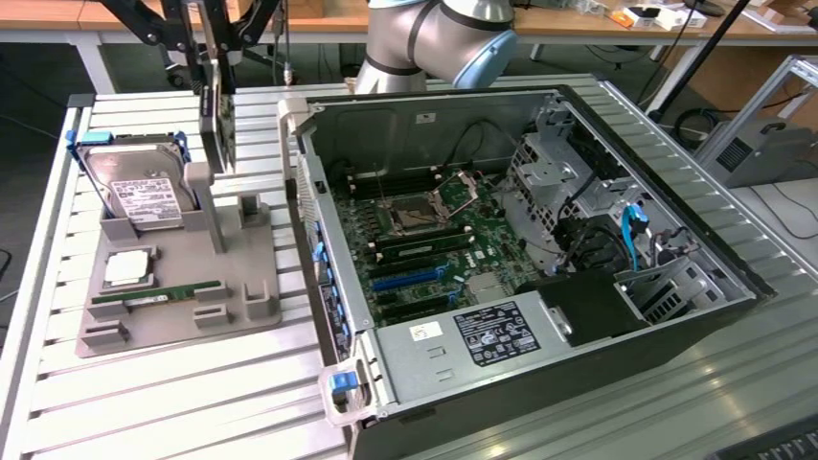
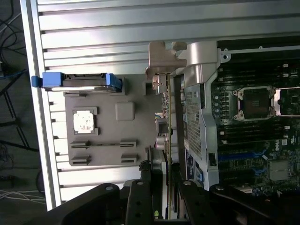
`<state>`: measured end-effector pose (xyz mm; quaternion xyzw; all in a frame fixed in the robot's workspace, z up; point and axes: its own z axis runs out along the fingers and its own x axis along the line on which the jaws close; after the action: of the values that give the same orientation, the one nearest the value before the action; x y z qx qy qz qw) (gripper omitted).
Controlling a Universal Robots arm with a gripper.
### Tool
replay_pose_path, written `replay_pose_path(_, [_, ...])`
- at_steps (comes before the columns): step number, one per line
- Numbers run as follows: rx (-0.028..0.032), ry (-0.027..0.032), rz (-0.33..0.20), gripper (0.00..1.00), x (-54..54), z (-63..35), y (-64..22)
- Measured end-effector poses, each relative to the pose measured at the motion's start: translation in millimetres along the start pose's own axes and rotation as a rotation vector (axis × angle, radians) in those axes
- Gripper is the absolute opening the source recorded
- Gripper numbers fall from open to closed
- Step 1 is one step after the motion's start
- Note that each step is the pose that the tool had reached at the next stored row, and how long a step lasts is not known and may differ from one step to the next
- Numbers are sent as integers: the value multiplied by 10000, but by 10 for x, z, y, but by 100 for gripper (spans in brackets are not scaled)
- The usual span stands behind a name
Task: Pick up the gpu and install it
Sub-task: 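Pick up the gpu and move the gpu toward the slot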
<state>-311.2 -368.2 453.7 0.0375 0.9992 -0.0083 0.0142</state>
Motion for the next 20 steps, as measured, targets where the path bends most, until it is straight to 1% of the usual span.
replay_pose_path(20, [0,0,0,27,-2,-61,-1])
